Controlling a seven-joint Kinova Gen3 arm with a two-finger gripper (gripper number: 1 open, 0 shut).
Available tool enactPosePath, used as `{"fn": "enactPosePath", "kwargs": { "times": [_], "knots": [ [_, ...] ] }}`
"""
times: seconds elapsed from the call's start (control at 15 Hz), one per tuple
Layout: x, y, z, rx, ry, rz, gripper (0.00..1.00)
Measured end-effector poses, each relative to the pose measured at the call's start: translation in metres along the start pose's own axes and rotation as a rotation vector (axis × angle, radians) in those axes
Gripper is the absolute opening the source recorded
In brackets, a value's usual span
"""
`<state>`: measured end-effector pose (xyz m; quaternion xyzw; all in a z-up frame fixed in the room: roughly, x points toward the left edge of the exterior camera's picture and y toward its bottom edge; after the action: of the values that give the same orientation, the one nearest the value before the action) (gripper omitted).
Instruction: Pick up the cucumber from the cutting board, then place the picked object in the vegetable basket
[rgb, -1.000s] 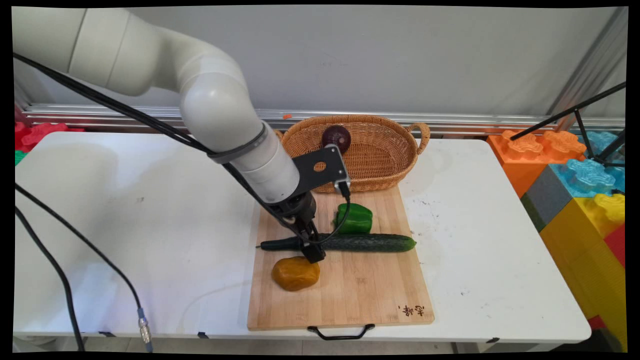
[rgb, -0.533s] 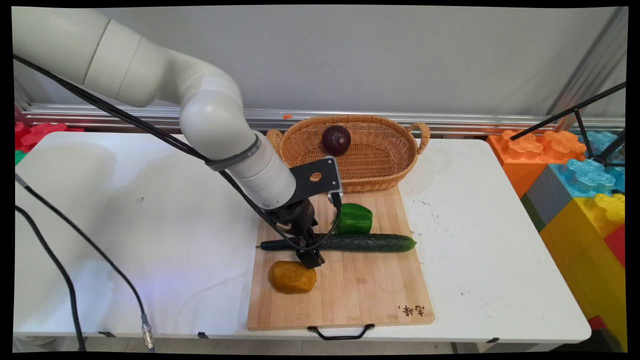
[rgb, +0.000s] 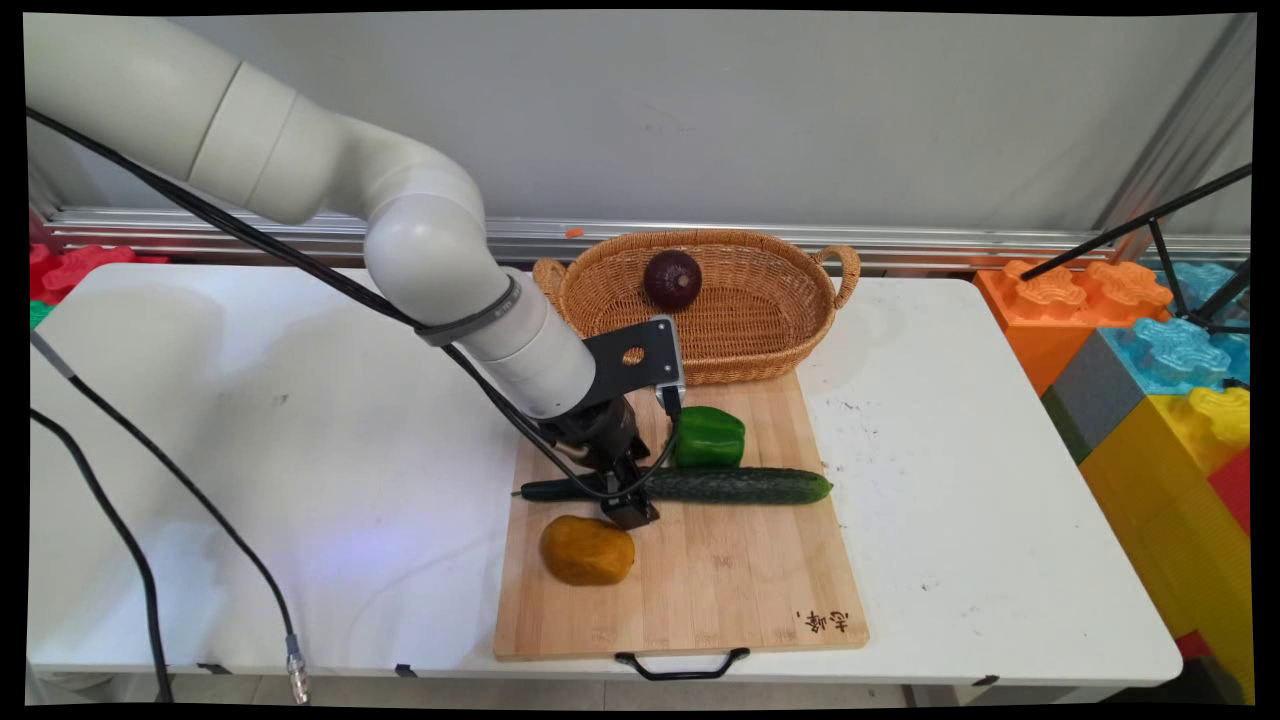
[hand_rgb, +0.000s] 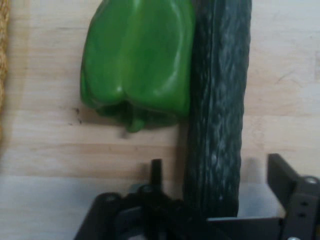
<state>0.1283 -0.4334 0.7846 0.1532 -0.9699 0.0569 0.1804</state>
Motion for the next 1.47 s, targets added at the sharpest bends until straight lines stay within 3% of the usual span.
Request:
{"fn": "enactPosePath", "kwargs": {
  "times": [0.6,0.87,1.2,1.47],
  "knots": [
    [0.004,0.006,-0.009,-0.033,0.022,-0.008,0.0],
    [0.027,0.013,-0.028,-0.025,0.045,0.011,0.0],
    [0.072,0.008,-0.052,0.04,0.09,0.064,0.0],
    [0.103,-0.023,-0.066,0.136,0.124,0.12,0.0]
  ]
}}
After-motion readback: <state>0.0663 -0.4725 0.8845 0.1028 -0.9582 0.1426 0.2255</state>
